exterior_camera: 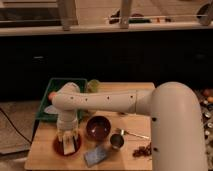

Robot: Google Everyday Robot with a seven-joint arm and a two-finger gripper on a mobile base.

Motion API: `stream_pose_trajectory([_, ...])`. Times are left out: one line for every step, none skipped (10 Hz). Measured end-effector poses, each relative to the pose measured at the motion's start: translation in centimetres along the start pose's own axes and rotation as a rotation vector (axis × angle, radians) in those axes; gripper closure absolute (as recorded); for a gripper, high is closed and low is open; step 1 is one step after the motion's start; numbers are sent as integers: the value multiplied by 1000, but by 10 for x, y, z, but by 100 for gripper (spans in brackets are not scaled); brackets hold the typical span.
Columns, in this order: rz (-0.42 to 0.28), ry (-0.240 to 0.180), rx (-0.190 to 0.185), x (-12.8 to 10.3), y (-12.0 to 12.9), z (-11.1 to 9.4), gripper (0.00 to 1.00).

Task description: Place eraser in red bowl

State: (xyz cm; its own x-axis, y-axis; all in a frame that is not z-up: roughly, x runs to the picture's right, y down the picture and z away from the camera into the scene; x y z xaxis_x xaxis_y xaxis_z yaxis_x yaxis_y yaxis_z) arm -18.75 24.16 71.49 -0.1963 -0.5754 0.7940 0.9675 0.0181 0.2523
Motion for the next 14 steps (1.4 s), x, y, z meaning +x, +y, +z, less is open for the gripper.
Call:
stream_pose_trajectory([-1,2,-1,0,0,0,20])
stream_pose_trajectory([-3,3,-2,-1,0,-1,20])
stream_pose_trajectory([-6,5,-3,-1,-1,-2,20])
stream_pose_trajectory([-6,6,-3,0,-1,-2,20])
stream_pose_trajectory([-7,7,-5,0,-1,-4,20])
stream_pose_trajectory([-8,7,-9,0,-1,-4,20])
stream_pose_trajectory([-11,10,-9,0,0,-5,20])
stream_pose_trajectory([-13,12,-10,0,1,-7,20])
stream_pose_trajectory([-16,13,-9,0,1,-8,20])
stream_pose_trajectory([-19,15,-7,1,2,-9,20])
stream_pose_trajectory([-23,17,-5,1,2,-11,20])
stream_pose_trajectory([-27,20,-2,1,3,-12,20])
stream_pose_trajectory([-33,24,2,2,3,-14,20])
stream_pose_trajectory([-36,26,5,2,3,-15,20])
